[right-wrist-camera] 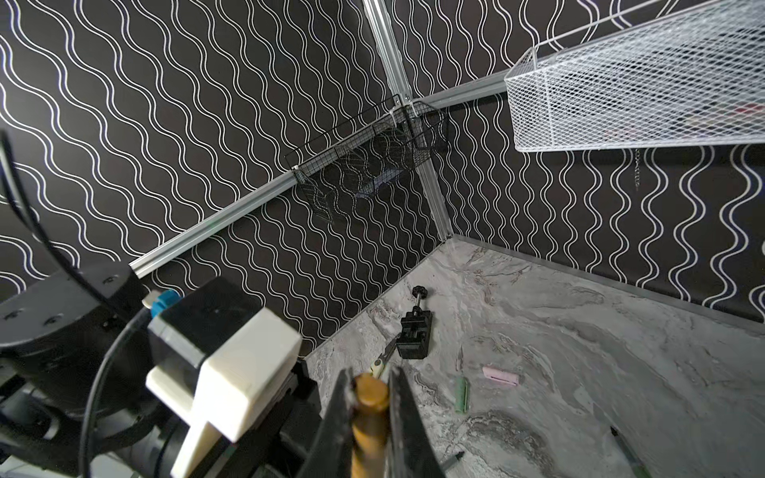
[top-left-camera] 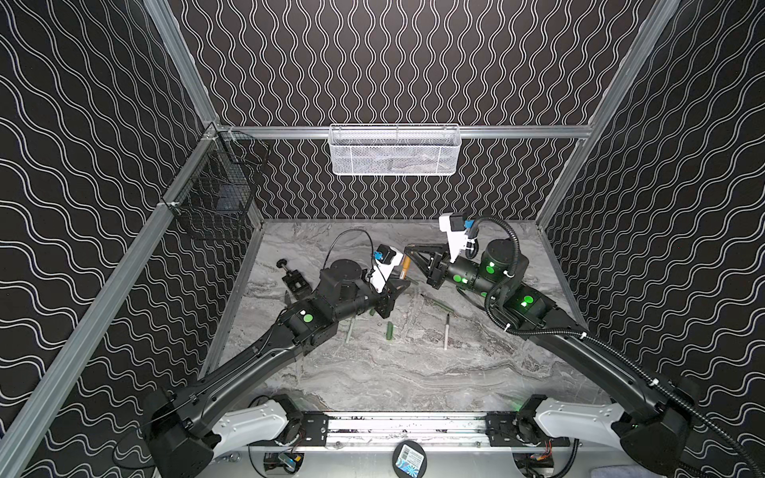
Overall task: Insert the pens into the pen caps
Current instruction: 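Push the orange cap down over the pen tip with the right gripper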
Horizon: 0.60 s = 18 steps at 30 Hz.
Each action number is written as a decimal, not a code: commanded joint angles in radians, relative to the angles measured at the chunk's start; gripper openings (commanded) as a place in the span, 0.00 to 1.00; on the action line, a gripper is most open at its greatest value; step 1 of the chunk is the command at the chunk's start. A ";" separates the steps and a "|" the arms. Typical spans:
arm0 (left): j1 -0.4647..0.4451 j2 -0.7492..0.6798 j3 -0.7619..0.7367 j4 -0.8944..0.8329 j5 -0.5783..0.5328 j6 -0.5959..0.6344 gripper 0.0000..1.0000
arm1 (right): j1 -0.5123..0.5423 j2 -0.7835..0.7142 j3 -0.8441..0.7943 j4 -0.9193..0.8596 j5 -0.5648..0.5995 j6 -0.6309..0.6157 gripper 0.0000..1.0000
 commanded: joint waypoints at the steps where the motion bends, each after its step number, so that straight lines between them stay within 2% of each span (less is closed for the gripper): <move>1: 0.002 -0.022 -0.031 0.428 0.044 -0.004 0.00 | 0.010 -0.023 0.029 -0.243 -0.041 -0.013 0.14; 3: 0.001 -0.027 -0.067 0.417 0.046 -0.015 0.00 | 0.010 -0.058 0.052 -0.266 -0.008 -0.036 0.24; 8: 0.016 -0.017 -0.102 0.387 0.057 -0.033 0.00 | 0.010 -0.141 0.043 -0.327 0.055 -0.077 0.40; 12: 0.028 -0.003 -0.100 0.403 0.114 -0.061 0.00 | 0.010 -0.160 0.038 -0.344 0.067 -0.098 0.41; 15: 0.030 0.001 -0.108 0.426 0.150 -0.090 0.00 | 0.010 -0.131 0.084 -0.363 0.017 -0.127 0.38; 18: 0.032 -0.005 -0.117 0.441 0.176 -0.107 0.00 | 0.013 -0.099 0.118 -0.361 0.000 -0.140 0.39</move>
